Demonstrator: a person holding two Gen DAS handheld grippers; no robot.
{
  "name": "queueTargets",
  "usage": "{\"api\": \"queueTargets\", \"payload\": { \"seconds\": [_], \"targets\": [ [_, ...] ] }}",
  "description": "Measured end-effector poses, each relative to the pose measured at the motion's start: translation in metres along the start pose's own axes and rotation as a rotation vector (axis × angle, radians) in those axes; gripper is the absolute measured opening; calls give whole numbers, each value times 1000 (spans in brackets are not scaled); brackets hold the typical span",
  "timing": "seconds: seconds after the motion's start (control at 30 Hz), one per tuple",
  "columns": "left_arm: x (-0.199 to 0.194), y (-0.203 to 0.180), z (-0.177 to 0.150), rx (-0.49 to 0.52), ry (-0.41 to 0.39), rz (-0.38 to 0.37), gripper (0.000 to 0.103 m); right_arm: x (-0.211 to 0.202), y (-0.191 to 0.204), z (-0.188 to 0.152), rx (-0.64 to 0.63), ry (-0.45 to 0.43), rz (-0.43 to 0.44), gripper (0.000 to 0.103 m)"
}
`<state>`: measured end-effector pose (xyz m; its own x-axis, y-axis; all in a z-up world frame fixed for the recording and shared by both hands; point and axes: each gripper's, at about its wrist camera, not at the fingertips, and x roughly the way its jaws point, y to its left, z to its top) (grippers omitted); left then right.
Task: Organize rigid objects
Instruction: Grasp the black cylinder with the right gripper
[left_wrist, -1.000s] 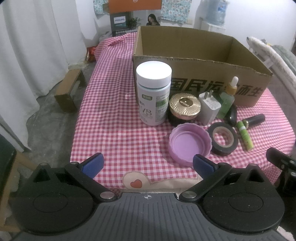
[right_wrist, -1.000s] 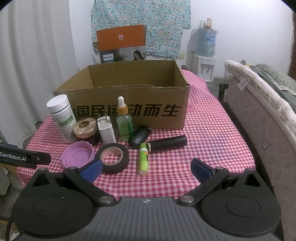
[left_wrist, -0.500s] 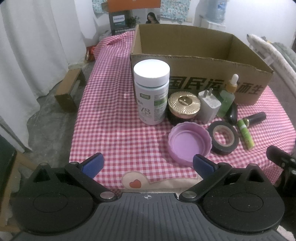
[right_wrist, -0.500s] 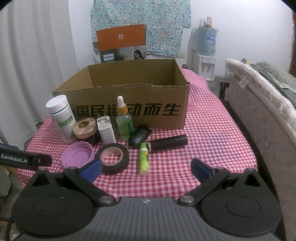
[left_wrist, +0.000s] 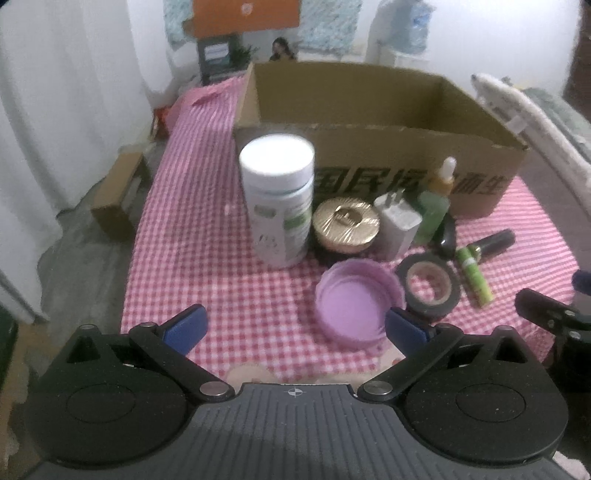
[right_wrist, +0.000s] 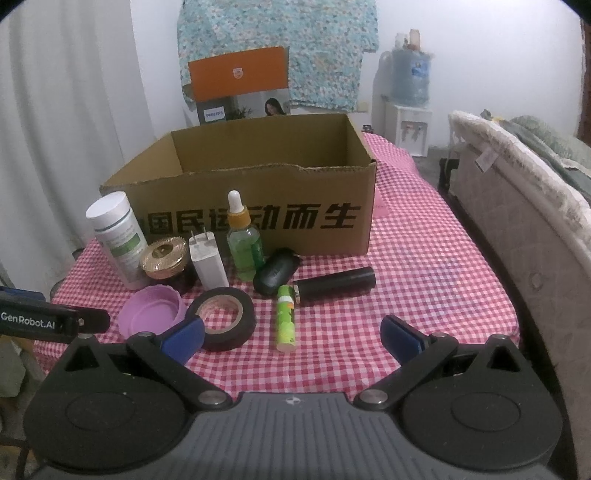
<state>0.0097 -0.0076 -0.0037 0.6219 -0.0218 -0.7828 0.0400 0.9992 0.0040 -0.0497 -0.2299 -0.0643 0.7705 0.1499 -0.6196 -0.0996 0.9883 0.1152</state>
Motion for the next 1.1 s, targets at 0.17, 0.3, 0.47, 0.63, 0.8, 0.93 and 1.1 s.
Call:
{"api": "queueTargets", "payload": {
  "seconds": [0.17,0.3,0.47,0.63,0.8,0.93,1.1],
  "targets": [
    [-7,-13,12,88,-106,-70,102,1,-19,8,58,-19,27,102],
    [-12,-37,25,224,-207,-123,101,2,-48,18,162,-34,50,97],
    [-13,-76,38,381,-283,-219,96,8,-84,28,278,-30,87,84],
    [4,-121,42,541,-252,-293,82,23,-105,31,367,9,124,74],
    [35,-156,40,654,-159,-320,66,45,-116,30,434,66,179,66],
    [55,-171,39,677,-90,-315,54,59,-121,29,465,103,217,61],
    [73,-180,43,675,-20,-293,42,78,-128,27,495,148,243,51]
  ]
}}
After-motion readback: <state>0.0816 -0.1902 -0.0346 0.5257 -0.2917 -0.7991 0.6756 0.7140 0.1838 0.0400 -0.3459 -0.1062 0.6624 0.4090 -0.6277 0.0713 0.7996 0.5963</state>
